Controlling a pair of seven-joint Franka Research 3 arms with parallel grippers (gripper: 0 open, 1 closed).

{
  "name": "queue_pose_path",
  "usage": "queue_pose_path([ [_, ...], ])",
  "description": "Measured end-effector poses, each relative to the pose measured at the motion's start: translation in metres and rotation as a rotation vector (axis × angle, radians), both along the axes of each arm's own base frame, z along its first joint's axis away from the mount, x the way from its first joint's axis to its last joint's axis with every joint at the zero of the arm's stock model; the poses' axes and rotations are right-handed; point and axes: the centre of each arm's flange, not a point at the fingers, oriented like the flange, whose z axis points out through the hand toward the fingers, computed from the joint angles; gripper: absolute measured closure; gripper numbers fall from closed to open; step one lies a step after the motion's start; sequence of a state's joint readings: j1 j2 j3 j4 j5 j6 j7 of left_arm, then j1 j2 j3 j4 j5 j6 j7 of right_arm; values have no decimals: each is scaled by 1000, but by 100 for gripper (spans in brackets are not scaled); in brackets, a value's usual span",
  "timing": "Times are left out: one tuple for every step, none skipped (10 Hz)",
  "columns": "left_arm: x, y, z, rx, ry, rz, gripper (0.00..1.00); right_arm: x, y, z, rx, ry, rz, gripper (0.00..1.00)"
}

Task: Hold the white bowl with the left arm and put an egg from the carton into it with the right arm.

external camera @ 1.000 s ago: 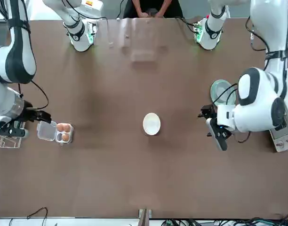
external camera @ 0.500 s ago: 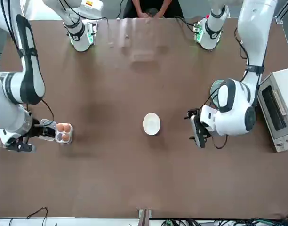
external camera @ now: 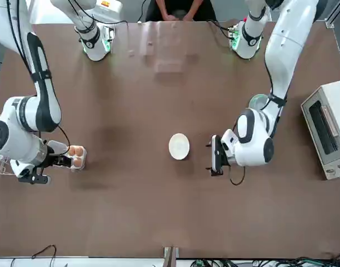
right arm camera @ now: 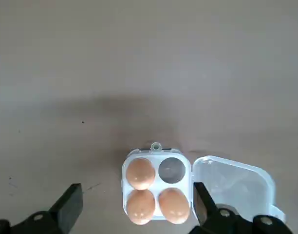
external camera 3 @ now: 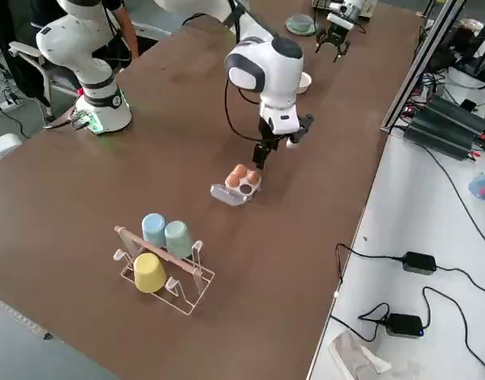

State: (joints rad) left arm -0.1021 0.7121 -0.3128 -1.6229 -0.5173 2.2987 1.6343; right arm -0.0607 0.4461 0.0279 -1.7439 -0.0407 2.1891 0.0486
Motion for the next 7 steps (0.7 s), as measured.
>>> queue_pose_path([
  [-4,-11,-10,-7,-9,-16,0,-5,4,-11,3,4,6,0],
  [-8,-19,-18,-22,2,-14,0,-8,8,-16,6,7,12,0],
  [-11,-27,-26,-39,5,-5,0,-9,10,-17,9,4,16,0],
  [-15,-34,-34,-47,2,0,0,-10,9,-18,13,-9,18,0],
  [-22,-42,-42,-51,-11,-8,0,-11,5,-24,20,-31,27,0],
  [-29,-47,-48,-52,-30,-31,0,-16,-6,-38,25,-53,32,0],
  [-32,-51,-50,-53,-41,-48,0,-21,-14,-55,27,-63,32,0],
])
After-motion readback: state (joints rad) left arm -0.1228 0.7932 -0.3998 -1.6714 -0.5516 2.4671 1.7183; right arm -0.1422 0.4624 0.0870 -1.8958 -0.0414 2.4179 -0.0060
